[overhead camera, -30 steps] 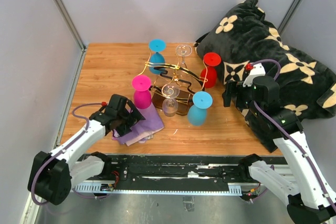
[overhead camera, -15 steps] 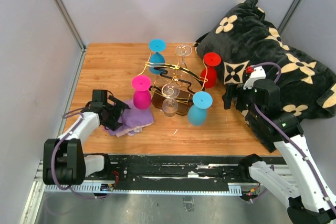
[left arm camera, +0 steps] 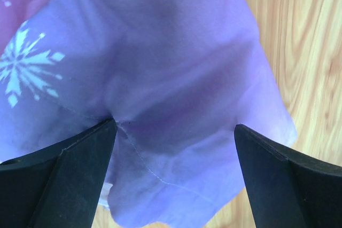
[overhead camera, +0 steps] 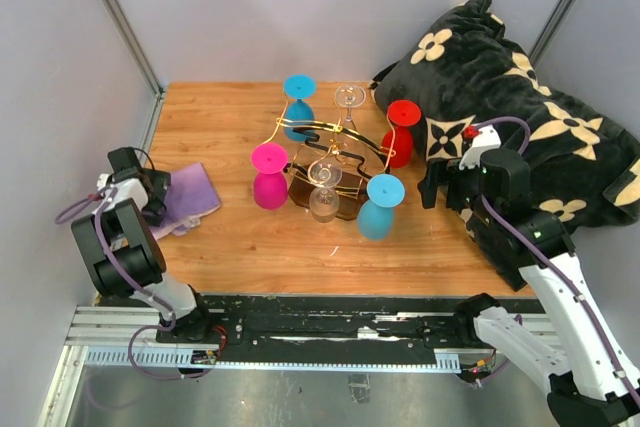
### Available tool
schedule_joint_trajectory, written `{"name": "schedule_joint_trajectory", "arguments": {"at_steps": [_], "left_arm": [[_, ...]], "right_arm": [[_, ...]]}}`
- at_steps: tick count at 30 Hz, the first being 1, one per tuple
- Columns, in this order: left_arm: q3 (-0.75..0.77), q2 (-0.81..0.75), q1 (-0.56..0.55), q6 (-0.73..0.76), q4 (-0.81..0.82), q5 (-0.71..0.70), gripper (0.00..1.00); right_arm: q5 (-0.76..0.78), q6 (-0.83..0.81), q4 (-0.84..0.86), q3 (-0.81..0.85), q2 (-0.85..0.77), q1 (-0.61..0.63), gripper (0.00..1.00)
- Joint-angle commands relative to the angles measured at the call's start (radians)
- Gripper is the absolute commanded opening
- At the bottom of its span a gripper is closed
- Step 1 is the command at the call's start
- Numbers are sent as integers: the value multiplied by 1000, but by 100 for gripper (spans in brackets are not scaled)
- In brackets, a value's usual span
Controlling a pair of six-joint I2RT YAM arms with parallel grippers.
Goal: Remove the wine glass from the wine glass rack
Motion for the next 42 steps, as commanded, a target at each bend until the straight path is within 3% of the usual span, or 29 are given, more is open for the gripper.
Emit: {"name": "schedule_joint_trajectory", "arguments": {"at_steps": [1, 6, 12, 17, 23, 25, 30, 36, 42], "left_arm": [[105, 102, 53, 45, 6, -150, 100], [172, 134, 65, 109, 104, -115, 100], [230, 27, 10, 126, 116, -64, 100], [296, -54, -52, 108, 100, -36, 99], [346, -103, -141, 110, 73, 110, 98], [350, -137, -199, 125, 61, 118, 98], [342, -240, -278, 167, 20, 147, 98], [296, -341, -297, 183, -15, 220, 98], [253, -425, -299, 159, -27, 263, 98]], "right_arm": [[-40, 12, 52, 8, 17, -21, 98], [-4, 4, 57, 23, 53, -22, 98], [10, 59, 42, 102, 101, -62, 98], [-312, 208, 106, 80, 102, -188, 99], [-717, 436, 272, -28, 102, -263, 90], [-784, 507, 332, -64, 98, -262, 84], [-851, 609, 418, -129, 74, -262, 57], [-842, 606, 389, -164, 46, -262, 52], [-893, 610, 387, -192, 38, -259, 34]]}}
